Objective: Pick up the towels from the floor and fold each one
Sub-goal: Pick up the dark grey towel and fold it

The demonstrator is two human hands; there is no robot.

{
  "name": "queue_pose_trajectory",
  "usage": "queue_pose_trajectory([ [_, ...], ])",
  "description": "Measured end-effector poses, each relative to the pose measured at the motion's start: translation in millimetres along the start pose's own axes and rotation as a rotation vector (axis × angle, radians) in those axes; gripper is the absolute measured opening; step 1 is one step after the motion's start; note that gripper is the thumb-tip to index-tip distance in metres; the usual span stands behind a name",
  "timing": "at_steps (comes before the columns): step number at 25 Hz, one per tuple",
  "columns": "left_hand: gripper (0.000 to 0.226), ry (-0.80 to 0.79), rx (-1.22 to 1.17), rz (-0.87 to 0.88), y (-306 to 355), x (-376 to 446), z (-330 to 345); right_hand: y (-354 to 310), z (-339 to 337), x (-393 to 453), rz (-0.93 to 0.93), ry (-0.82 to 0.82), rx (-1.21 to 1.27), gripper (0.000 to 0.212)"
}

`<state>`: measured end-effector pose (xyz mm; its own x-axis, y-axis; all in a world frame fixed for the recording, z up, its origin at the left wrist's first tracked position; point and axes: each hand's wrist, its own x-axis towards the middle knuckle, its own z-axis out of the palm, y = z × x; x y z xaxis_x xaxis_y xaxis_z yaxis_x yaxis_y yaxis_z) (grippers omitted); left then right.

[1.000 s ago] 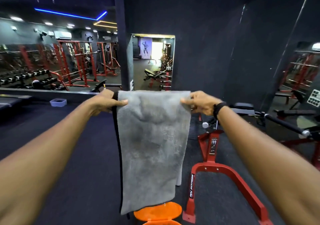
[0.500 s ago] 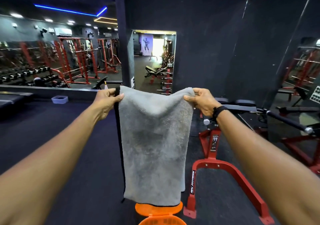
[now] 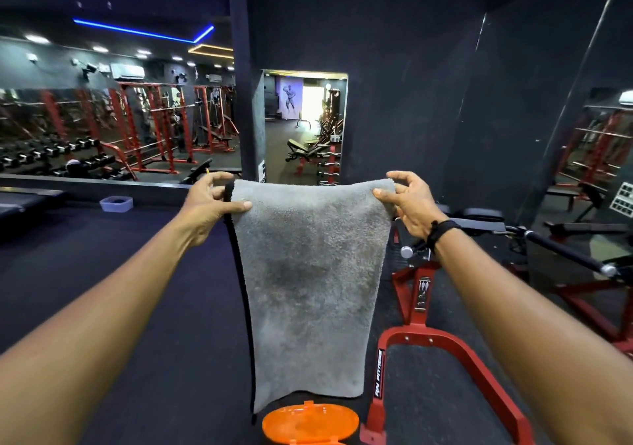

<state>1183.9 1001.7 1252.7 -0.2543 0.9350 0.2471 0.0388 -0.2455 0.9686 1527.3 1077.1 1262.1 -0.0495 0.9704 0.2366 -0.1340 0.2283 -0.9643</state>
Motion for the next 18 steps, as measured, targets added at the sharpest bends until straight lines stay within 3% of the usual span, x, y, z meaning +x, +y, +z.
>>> queue_pose_trajectory([
  [3,0.054,0.007,0.104,0.06,-2,-1,4,3,-4,1,-0.009,-0.016,-0.133,0.048],
  [8,0.03,0.161,0.42,0.17,-7,12,-3,15,-14,5,-0.176,0.107,-0.612,0.021],
  [11,0.024,0.061,0.557,0.206,-9,16,-9,16,-15,7,-0.241,0.137,-0.738,0.019],
  [13,0.024,-0.078,0.606,0.124,-13,17,-15,18,-20,9,-0.228,0.047,-0.793,0.018],
  [16,0.029,-0.337,0.857,-0.108,-11,7,-19,21,-28,3,-0.051,-0.303,-0.894,0.022],
  [18,0.024,-0.347,0.822,-0.054,8,6,-8,-1,-25,2,-0.025,-0.444,-0.844,0.02],
])
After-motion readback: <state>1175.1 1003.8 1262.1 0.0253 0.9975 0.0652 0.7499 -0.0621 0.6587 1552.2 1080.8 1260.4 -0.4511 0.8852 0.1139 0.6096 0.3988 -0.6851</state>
